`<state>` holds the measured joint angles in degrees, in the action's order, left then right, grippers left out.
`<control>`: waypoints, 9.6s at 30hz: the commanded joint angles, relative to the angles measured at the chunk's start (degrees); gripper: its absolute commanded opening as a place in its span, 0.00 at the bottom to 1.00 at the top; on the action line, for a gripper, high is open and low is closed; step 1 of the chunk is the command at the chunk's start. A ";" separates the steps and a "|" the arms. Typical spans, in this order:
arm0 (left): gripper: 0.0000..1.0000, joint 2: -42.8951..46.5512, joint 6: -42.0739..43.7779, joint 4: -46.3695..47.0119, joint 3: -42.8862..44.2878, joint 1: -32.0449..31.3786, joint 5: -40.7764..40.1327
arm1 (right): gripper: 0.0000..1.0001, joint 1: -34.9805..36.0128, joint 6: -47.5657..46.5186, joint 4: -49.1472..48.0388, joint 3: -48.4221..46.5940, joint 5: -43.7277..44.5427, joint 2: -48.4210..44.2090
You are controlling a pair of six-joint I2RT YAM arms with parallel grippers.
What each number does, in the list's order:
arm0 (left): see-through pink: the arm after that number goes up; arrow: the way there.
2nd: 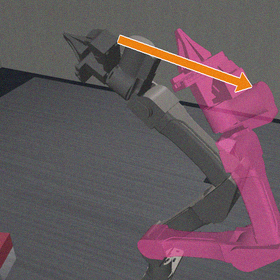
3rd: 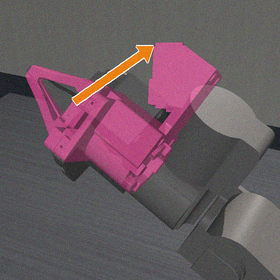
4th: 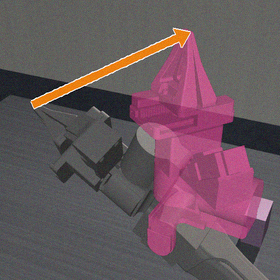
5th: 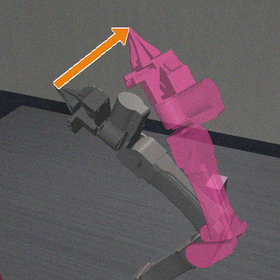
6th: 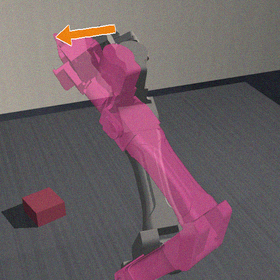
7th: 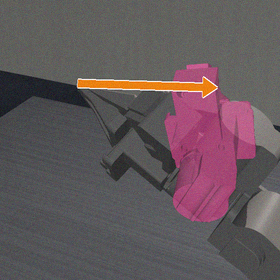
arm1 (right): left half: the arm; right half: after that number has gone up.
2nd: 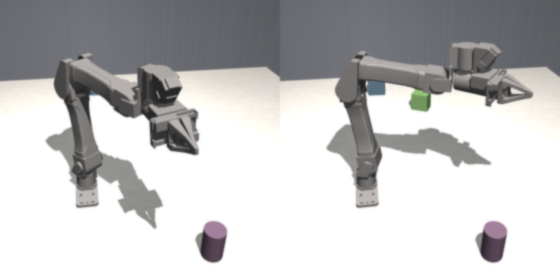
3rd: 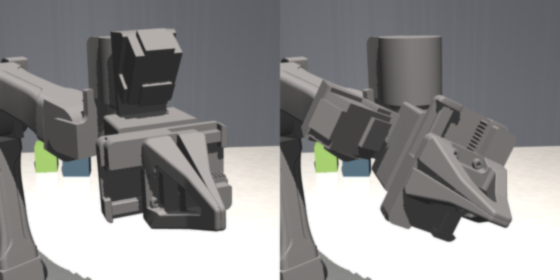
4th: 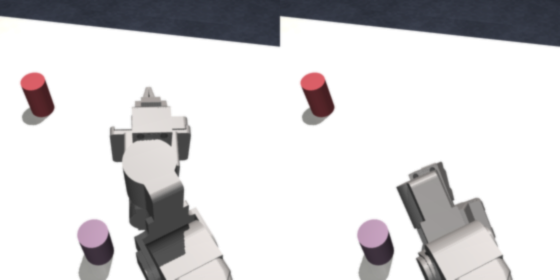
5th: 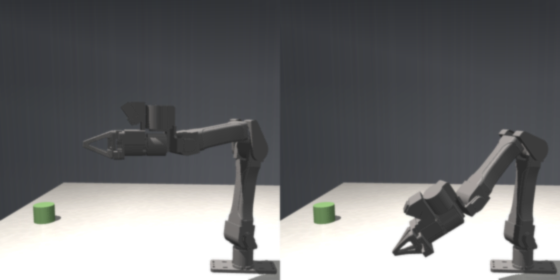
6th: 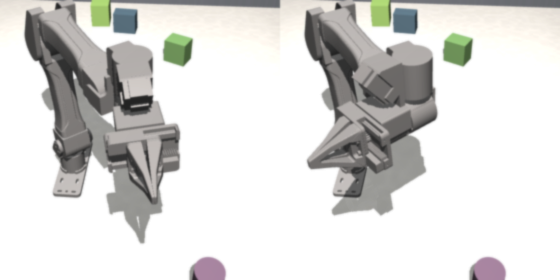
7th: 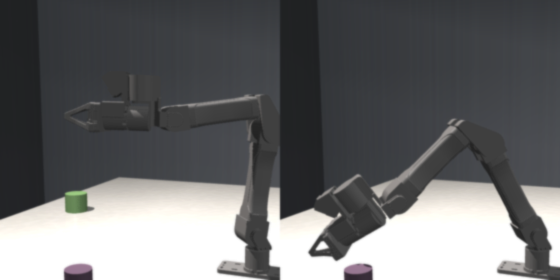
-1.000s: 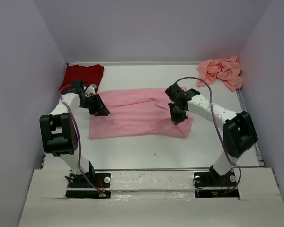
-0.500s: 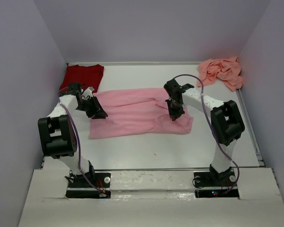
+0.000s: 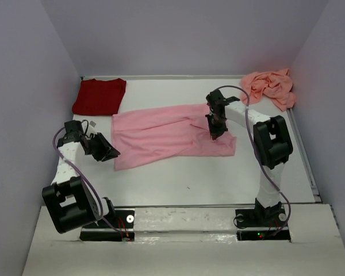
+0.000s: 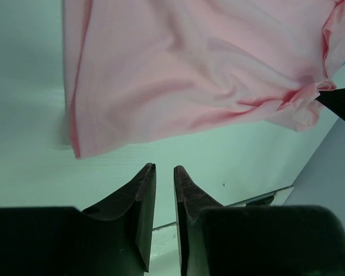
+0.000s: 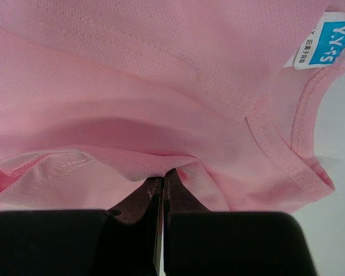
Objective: Fold and stack the t-shirts
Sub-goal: Fold the tshirt
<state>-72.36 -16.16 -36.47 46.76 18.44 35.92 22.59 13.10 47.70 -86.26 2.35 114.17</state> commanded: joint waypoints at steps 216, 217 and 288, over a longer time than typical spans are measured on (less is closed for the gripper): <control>0.02 -49.28 -9.68 5.36 51.23 -2.88 -2.44 | 0.86 -12.39 -0.80 -3.06 -24.93 -8.24 8.97; 0.04 -49.37 -9.50 5.36 51.50 -2.88 -2.44 | 0.87 -12.39 -0.54 -3.05 -23.79 -8.15 8.27; 0.99 -24.23 -6.07 5.27 20.39 -2.79 -11.75 | 0.82 -20.48 2.10 -16.50 -2.25 -24.67 2.11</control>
<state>-99.57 -23.70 -30.11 67.83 15.49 26.06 2.59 16.16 34.04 -87.29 -21.39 115.96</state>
